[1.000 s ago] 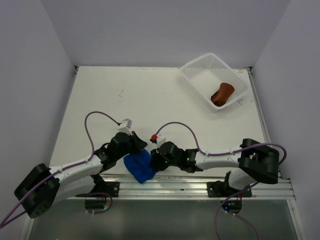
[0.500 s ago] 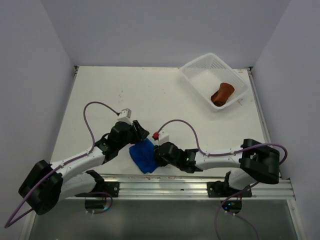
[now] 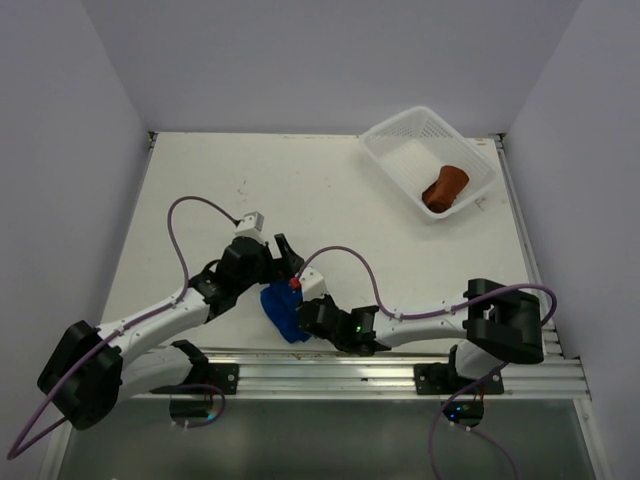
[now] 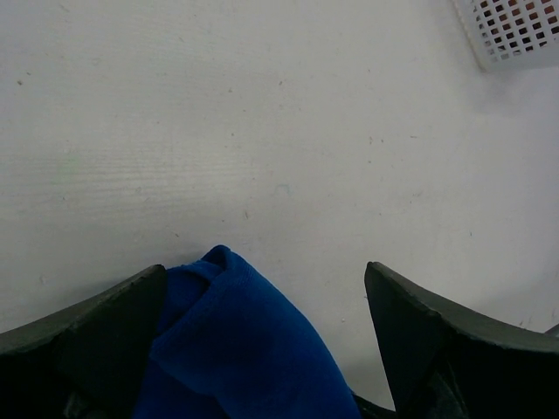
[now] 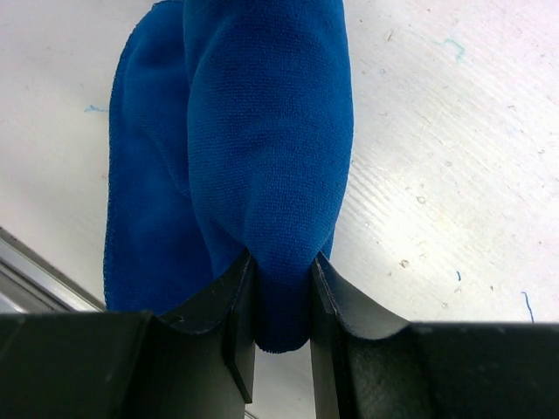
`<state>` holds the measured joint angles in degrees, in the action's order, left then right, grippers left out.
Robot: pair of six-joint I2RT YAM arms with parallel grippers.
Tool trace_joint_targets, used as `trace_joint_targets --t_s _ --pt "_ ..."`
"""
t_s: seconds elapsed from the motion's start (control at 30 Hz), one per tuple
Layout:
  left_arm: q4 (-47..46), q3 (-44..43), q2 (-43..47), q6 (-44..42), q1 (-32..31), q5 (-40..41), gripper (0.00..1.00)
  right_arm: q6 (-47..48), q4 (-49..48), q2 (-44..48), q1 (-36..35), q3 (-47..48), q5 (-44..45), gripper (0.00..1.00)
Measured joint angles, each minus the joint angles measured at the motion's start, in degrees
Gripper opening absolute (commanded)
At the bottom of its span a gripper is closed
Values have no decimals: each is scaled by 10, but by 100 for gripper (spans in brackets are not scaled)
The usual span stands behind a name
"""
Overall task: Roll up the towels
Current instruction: Roll the towel
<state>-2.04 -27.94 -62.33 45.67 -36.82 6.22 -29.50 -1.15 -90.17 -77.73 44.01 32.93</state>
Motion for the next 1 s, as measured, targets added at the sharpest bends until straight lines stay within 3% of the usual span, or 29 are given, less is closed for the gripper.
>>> trace_joint_targets --t_s 0.6,0.77,1.0 --pt "66 -20 67 -18 1 28 100 -9 132 -89 -42 105 149 0" --pt "43 -14 103 -12 1 -8 98 0 179 -131 -64 151 192 0" --pt "3 -1 82 8 1 -74 92 3 248 -187 -88 213 245 0"
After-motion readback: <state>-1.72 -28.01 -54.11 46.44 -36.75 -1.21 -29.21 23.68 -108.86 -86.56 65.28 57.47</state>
